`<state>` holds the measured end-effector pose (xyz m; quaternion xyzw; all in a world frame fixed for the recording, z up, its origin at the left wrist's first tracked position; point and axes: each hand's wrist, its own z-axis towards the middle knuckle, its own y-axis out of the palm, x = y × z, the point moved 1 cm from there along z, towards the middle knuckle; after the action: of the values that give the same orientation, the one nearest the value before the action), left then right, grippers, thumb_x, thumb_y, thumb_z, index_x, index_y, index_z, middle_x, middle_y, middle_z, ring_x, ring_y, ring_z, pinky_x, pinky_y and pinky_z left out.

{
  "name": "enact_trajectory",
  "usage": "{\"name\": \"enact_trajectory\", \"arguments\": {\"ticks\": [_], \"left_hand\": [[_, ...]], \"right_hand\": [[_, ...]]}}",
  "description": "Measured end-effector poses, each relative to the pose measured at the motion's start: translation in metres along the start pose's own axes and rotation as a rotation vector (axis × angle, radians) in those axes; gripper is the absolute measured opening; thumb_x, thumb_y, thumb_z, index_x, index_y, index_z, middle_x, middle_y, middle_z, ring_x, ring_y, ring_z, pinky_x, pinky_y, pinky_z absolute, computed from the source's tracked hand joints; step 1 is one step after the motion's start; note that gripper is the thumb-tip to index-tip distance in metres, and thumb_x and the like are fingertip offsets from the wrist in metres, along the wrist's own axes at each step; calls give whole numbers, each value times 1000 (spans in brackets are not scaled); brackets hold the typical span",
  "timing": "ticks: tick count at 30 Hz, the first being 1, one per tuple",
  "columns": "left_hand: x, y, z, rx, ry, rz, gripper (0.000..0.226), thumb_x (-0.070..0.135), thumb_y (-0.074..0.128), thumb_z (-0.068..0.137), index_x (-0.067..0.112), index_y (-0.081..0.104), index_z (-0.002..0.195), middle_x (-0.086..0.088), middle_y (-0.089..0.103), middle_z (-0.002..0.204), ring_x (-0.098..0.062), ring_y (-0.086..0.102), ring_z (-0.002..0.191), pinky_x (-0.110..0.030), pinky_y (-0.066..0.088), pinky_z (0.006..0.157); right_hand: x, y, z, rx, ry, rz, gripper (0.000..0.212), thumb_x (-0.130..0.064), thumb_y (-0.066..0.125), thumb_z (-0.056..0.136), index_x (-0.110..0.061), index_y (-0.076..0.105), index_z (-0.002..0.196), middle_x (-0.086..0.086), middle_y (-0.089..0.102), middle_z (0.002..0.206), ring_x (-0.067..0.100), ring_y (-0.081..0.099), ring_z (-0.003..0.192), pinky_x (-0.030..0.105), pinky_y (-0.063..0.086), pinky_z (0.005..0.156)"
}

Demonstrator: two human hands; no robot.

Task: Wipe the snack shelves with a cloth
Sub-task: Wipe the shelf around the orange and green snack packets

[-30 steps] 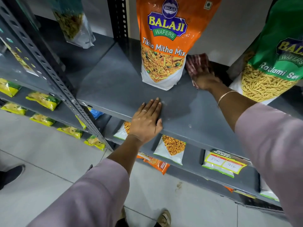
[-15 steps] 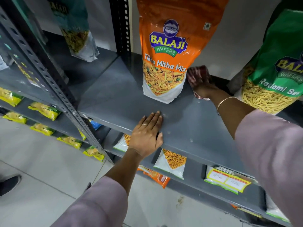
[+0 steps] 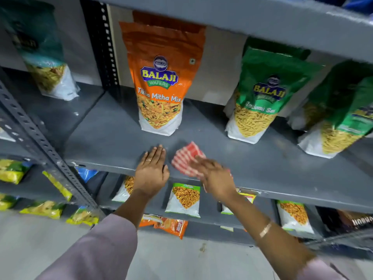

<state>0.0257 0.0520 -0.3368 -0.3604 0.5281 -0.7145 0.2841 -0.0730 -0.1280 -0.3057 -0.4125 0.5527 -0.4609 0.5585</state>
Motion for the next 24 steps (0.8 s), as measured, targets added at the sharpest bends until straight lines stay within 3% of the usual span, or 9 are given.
{"name": "enact_trajectory", "arguments": {"ticks": [2,4,6,9,11,14,18,22,24], "left_hand": [[1,-2,-2,-10,5,7,56,26,32,80,-4,61,118,-18,61,123,-32,60,112,-42,40,100],[1,-2,-3,-6,3,12,56,25,30,80,-4,62,116,-18,61,123,-32,60,111,-47,43,96],[1,-2,-2,-6,5,8,56,25,29,80,-5,62,116,-19,61,123,-32,59,112,-49,42,96],[-1,1,-2,-23,2,-6,57,24,29,80,-6,62,115,-21,61,122,-34,59,112,-50,42,96],[-4,3,-3,-17,6,-29,57,24,29,81,-8,61,116,-23,60,123,-36,58,112,-50,42,96],[-6,5,-2,-6,29,-43,59,25,27,83,-10,58,118,-25,58,124,-38,57,114,-51,41,97],[-6,7,-1,-10,29,-52,60,26,26,83,-10,58,119,-25,57,126,-38,55,116,-48,38,99],[-6,10,-2,10,39,-51,61,27,24,84,-10,56,121,-24,55,128,-37,53,118,-46,33,102],[-6,11,-2,13,33,-54,61,27,24,84,-10,56,121,-25,55,128,-38,53,118,-45,31,102]], "right_hand": [[4,-13,-37,-97,-38,115,43,-18,56,83,-29,63,124,-6,65,127,6,66,104,28,60,74],[4,-51,-54,-233,50,326,40,-4,48,91,-17,62,125,9,70,107,-16,62,74,6,49,62],[19,-69,-44,-59,159,462,35,-3,50,95,-26,62,119,8,65,89,-15,55,53,5,41,52],[8,-52,-8,104,265,251,38,-26,45,96,-38,53,131,-2,62,121,7,61,106,23,49,92],[-24,-13,16,127,164,79,45,-35,39,87,-42,55,128,0,59,133,24,57,121,40,49,100],[-54,5,25,-14,181,-107,52,-30,39,97,-30,29,148,0,24,158,25,19,146,43,27,115],[15,2,7,-119,441,-212,71,-32,45,93,-31,7,152,-4,-3,162,25,-3,149,47,17,119],[80,-19,-27,-101,871,-81,64,-40,32,97,-36,-2,151,-5,-12,161,27,-4,149,47,13,120],[65,-16,-15,-161,819,-124,66,-40,34,96,-36,-3,151,-7,-13,160,27,-4,149,47,15,118]]}}
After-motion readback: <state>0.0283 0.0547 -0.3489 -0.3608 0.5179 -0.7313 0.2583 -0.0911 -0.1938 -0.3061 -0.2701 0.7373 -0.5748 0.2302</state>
